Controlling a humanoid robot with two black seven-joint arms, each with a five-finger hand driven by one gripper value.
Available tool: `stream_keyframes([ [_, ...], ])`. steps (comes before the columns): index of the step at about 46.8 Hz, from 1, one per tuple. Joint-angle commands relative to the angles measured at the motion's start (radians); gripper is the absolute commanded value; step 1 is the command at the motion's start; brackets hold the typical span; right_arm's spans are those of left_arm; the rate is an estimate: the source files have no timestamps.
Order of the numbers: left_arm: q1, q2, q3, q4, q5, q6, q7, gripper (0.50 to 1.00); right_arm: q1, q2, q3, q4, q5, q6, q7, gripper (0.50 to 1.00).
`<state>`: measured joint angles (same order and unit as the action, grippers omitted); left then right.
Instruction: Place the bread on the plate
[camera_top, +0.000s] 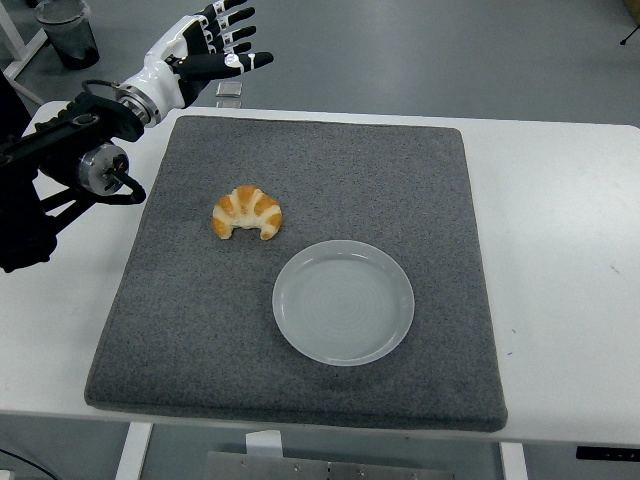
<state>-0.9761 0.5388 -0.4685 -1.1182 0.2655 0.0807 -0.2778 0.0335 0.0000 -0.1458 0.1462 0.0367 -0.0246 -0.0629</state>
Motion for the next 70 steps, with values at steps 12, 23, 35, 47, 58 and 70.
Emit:
stream_keyframes([
  [12, -0.114, 0.182, 0.221, -0.212, 0.144, 0.014, 0.003, 0.981, 0.0, 0.0, 0.0, 0.0, 0.0, 0.0, 0.0, 0.93],
  [23, -0.233, 0.26, 0.408, -0.252, 0.352, -0.033, 0.003, 0.986, 0.0, 0.0, 0.0, 0.0, 0.0, 0.0, 0.0, 0.932],
  [35, -0.243, 0.288, 0.528, -0.255, 0.59, -0.084, 0.002, 0.988, 0.002, 0.0, 0.0, 0.0, 0.0, 0.0, 0.0, 0.93],
  [47, -0.217, 0.293, 0.524, -0.235, 0.686, -0.05, 0.0, 0.988, 0.0, 0.0, 0.0, 0.0, 0.0, 0.0, 0.0, 0.93],
  [58, -0.179, 0.27, 0.527, -0.169, 0.782, -0.012, -0.014, 0.988, 0.0, 0.0, 0.0, 0.0, 0.0, 0.0, 0.0, 0.93],
  [70, -0.139, 0.228, 0.527, -0.121, 0.867, 0.037, -0.024, 0.988, 0.0, 0.0, 0.0, 0.0, 0.0, 0.0, 0.0, 0.93],
])
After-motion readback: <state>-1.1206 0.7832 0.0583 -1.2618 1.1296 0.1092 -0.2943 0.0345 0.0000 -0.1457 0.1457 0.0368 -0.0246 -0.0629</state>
